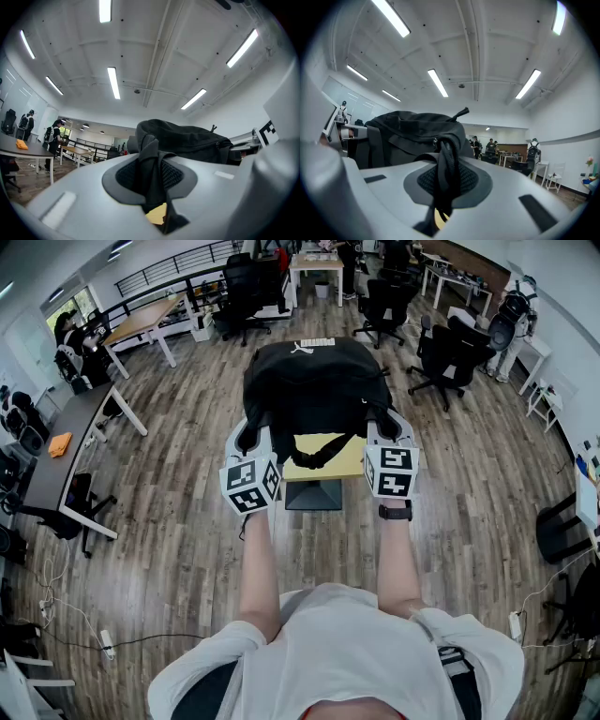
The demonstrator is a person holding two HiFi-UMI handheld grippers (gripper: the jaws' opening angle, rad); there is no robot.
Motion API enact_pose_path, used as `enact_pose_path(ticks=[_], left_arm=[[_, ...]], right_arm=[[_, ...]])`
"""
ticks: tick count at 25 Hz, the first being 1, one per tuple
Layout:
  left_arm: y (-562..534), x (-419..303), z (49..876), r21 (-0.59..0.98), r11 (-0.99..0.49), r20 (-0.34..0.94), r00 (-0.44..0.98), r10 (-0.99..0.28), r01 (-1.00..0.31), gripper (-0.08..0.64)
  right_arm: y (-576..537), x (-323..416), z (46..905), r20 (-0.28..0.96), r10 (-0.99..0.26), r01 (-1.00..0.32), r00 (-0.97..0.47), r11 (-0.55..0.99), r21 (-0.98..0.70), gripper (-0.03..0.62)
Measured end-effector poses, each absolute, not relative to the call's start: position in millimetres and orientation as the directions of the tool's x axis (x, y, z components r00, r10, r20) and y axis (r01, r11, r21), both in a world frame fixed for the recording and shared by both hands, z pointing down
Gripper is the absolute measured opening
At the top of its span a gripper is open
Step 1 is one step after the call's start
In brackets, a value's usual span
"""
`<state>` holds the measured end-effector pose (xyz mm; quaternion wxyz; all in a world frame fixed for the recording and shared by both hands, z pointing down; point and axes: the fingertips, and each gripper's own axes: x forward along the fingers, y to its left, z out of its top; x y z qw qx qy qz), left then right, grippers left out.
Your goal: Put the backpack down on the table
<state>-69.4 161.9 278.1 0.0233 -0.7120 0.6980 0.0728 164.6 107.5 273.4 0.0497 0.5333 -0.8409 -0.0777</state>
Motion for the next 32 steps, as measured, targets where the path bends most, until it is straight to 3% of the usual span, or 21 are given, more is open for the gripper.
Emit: enact_pose_path(ticks=[19, 32], left_arm=[[175, -19, 293, 0.066, -0.007, -0.136, -0.002, -0.991, -0.998, 0.083], [130, -39, 311, 0.087, -0.021, -0.133, 0.01, -0.991, -0.996, 0.087]], right_arm=[[114, 211, 294, -0.022, -0.894, -0.883, -0.448, 0.439, 0.164, 0.034], [70, 192, 309, -0.017, -0.893, -0.882, -0.449, 0.44, 0.168, 0.034]])
